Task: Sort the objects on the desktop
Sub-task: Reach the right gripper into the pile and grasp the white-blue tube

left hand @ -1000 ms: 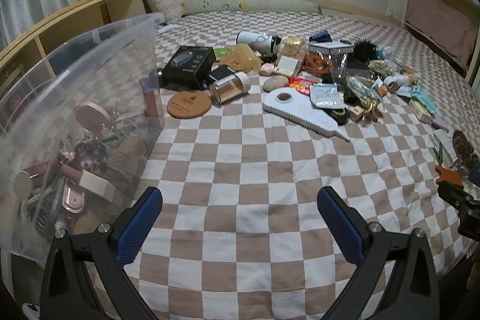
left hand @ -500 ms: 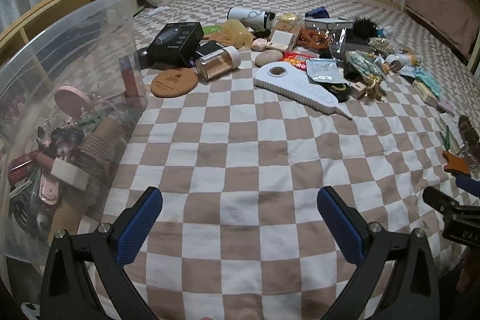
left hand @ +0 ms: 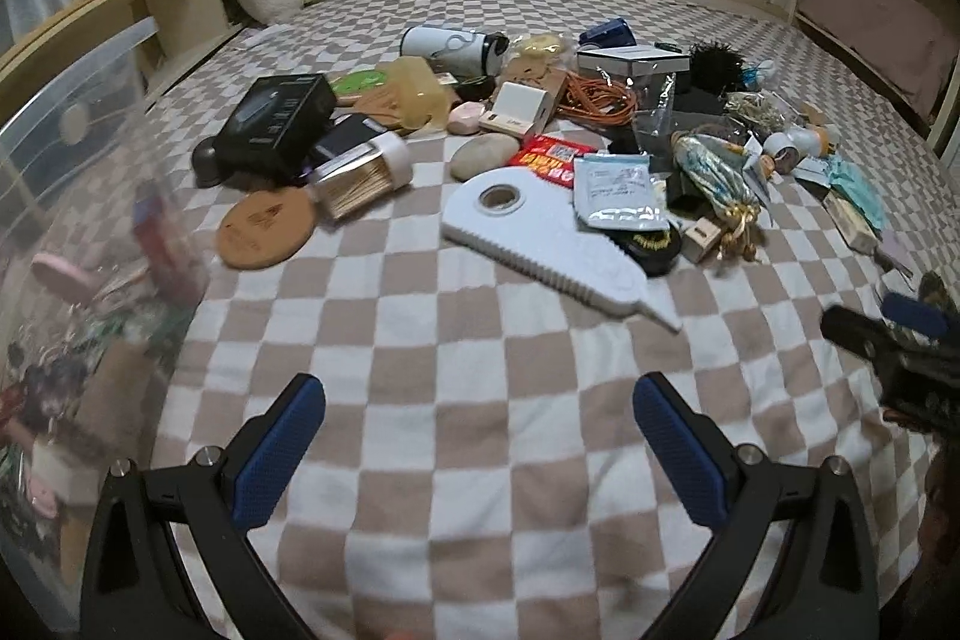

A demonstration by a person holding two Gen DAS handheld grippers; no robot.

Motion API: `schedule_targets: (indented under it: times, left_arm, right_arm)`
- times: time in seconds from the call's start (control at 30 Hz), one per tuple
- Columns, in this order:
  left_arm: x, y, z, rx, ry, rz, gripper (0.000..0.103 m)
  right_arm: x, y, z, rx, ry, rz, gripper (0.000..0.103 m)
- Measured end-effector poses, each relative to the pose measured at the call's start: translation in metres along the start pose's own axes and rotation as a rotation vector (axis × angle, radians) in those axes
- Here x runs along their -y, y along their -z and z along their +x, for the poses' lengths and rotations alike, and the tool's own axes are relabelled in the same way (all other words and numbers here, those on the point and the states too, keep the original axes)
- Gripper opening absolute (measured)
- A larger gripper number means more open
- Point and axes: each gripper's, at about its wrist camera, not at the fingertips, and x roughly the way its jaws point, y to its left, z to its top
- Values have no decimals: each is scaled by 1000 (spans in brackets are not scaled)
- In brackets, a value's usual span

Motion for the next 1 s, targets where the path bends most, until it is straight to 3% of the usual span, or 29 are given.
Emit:
schedule_targets:
  times: [0.13,0.2,0.3,0.5,0.6,0.7,1.0]
  left_arm:
    - [5,-13,19,2,13,-8,102]
    - [9,-18,30,-4,28,-17,102]
    - [15,-24,46,-13,46,-22,102]
    - [34,-36,71,-5,99,-1,102]
    - [41,-41,77,34,113,40,101]
    - [41,-38,84,42,112,65,94]
    - [27,-28,98,18,128,26,94]
  right_arm:
    - [12,-30,18,14,-37,58,71]
    - [18,-45,26,20,-65,101,60]
    - [24,-67,38,32,-87,149,59]
    - [22,-96,65,39,-51,153,52]
    - [24,-101,81,19,-32,159,44]
    - [25,-102,95,0,-11,160,36]
    - [32,-96,102,14,27,145,26]
